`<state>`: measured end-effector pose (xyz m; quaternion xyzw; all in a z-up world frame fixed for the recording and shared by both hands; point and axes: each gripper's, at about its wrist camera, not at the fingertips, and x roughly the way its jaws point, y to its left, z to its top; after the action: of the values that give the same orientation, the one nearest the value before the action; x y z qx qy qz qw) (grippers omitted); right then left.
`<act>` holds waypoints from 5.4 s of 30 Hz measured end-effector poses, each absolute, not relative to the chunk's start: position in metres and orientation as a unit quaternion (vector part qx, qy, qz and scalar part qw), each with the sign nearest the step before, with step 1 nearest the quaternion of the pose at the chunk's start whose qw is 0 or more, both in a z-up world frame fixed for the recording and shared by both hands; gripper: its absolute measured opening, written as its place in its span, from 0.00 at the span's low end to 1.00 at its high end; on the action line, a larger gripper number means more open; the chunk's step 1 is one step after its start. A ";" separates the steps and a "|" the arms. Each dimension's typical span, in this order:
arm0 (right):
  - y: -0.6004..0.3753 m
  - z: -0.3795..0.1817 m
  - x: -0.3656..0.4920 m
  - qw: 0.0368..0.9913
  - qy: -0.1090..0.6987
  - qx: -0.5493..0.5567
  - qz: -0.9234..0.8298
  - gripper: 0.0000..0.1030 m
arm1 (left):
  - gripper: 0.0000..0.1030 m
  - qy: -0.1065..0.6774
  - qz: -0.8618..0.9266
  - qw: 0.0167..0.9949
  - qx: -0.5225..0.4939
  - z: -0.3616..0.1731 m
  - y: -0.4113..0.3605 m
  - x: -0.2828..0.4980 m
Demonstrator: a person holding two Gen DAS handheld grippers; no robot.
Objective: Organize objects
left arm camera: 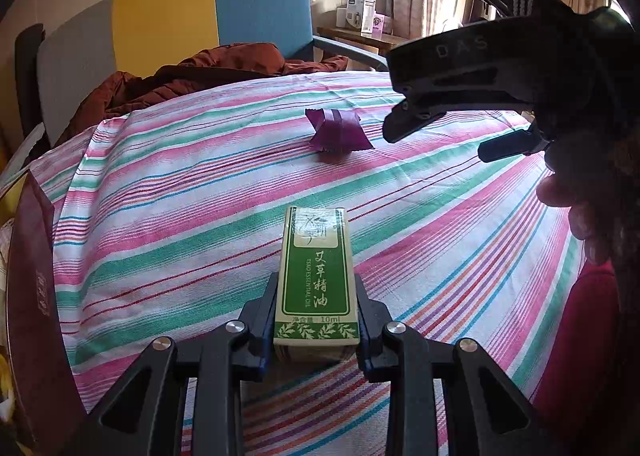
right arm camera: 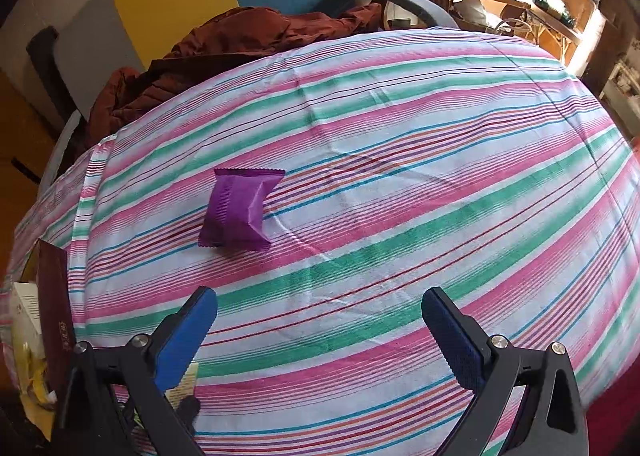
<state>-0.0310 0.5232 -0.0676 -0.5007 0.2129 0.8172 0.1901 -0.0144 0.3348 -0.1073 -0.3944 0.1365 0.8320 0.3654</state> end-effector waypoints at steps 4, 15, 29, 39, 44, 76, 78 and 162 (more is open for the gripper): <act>0.518 -0.067 -0.054 0.173 0.210 -0.500 0.822 0.98 | 0.30 0.131 0.831 0.368 -0.396 -0.107 0.333 -0.017; 0.516 -0.096 -0.124 0.170 0.176 -0.540 0.805 0.35 | 0.30 0.121 0.828 0.373 -0.400 -0.108 0.331 -0.021; 0.479 -0.096 -0.041 0.117 0.132 -0.572 0.801 0.35 | 0.30 0.123 0.829 0.372 -0.398 -0.108 0.331 -0.022; 0.476 -0.102 -0.054 0.120 0.099 -0.572 0.805 0.35 | 0.30 0.136 0.833 0.366 -0.393 -0.109 0.333 -0.017; 0.474 -0.102 -0.056 0.119 0.089 -0.571 0.808 0.35 | 0.30 0.139 0.833 0.365 -0.392 -0.109 0.333 -0.017; 0.454 -0.085 -0.050 0.088 0.053 -0.538 0.837 0.35 | 0.29 0.095 0.885 0.296 -0.348 0.001 0.227 0.007; 0.451 -0.087 -0.050 0.087 0.045 -0.542 0.835 0.35 | 0.29 0.089 0.890 0.282 -0.347 0.006 0.211 0.004; 0.214 -0.029 -0.118 -0.116 0.051 -0.469 0.874 0.74 | 0.38 -0.071 0.884 0.107 -0.450 -0.034 0.018 -0.098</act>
<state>-0.1184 0.2138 -0.0294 -0.4695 0.0508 0.8738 -0.1161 -0.0979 0.0178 -0.0338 -0.4500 -0.0711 0.8837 0.1070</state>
